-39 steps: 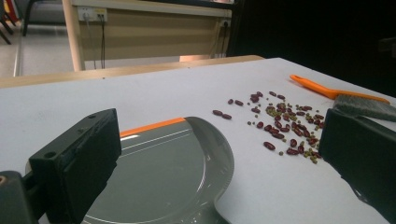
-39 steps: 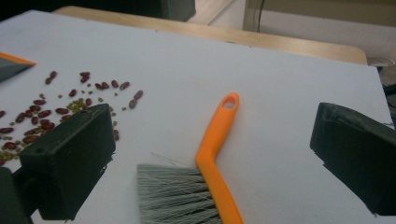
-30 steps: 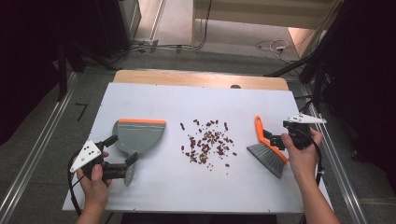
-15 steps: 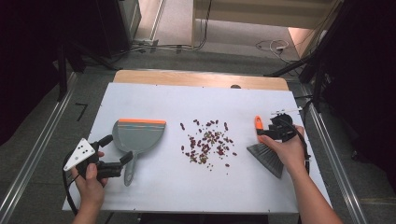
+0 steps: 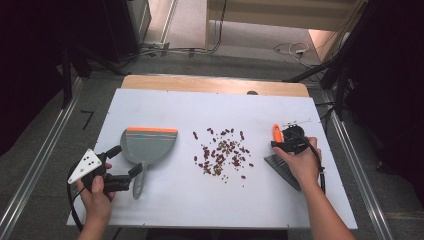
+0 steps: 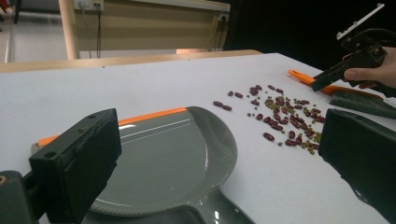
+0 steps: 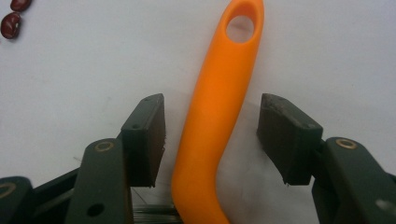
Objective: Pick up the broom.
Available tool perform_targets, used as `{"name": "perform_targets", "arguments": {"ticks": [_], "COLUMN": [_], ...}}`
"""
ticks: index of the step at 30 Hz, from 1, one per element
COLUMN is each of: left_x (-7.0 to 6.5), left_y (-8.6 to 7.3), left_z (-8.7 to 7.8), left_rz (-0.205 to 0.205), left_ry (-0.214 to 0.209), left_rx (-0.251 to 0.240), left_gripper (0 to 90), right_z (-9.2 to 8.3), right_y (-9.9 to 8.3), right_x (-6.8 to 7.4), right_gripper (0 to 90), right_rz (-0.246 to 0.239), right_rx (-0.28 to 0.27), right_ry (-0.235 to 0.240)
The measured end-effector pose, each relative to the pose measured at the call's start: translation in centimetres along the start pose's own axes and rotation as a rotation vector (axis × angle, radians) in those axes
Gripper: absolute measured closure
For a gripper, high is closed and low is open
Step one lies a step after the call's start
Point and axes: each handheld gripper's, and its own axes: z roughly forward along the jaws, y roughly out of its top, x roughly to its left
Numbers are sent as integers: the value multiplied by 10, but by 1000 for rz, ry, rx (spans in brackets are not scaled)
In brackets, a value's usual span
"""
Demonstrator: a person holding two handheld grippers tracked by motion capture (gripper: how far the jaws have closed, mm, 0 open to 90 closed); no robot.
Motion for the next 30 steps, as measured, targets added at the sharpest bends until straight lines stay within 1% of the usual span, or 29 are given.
{"name": "perform_targets", "arguments": {"ticks": [1, 2, 3, 4, 5, 6, 7, 8, 9, 11, 12, 13, 14, 15, 17, 18, 19, 20, 22, 30], "left_x": [0, -1, -1, -2, -2, -2, -3, -3, -3, -5, -5, -6, -7, -7, -8, -9, -9, -10, -11, -21], "left_y": [0, -1, -1, -1, -1, -1, -1, -1, -2, -2, -2, -1, -1, -1, -1, -1, -1, -1, 0, 5], "left_z": [1, 2, 3, 5, 6, 6, 7, 7, 8, 9, 9, 10, 10, 11, 11, 11, 11, 11, 11, 12], "left_rz": [-1, 0, 3, 4, 4, 4, 2, 4, 5, 8, 13, 16, 20, 20, 27, 30, 28, 29, 31, 37], "left_ry": [-4, -5, -5, -7, -6, -6, -6, -3, -1, -1, -3, -4, -4, -7, -12, -9, -11, -14, -17, -22], "left_rx": [3, 6, 11, 16, 18, 18, 18, 22, 24, 27, 30, 31, 33, 32, 35, 38, 34, 33, 32, 14], "left_gripper": [0, 0, 0, 0, 0, 0, 0, 0, 0, 0, 0, 0, 0, 0, 0, 0, 0, 0, 0, 0], "right_z": [0, 0, 0, 0, 0, -1, -1, -1, 0, -1, -1, 0, 0, 0, 0, 0, 0, 0, 0, 0], "right_y": [-3, -3, -6, -10, -12, -13, -13, -12, -11, -10, -8, -6, -6, -6, -7, -10, -12, -12, -13, -17], "right_x": [0, 0, 0, -2, -2, -3, -3, -2, -1, 0, 0, 2, 2, 3, 3, 3, 5, 5, 7, 8], "right_gripper": [417, 417, 430, 514, 575, 584, 584, 602, 610, 613, 611, 601, 601, 601, 609, 626, 630, 630, 638, 647], "right_rz": [8, 8, 14, 41, 65, 87, 87, 101, 94, 96, 101, 118, 118, 117, 123, 136, 139, 139, 135, 135], "right_rx": [-24, -24, -43, -76, -89, -96, -96, -91, -90, -81, -70, -53, -53, -58, -66, -89, -99, -99, -112, -149], "right_ry": [2, 2, 3, -5, -17, -21, -21, -30, -38, -45, -48, -58, -58, -69, -69, -71, -80, -80, -98, -97]}}
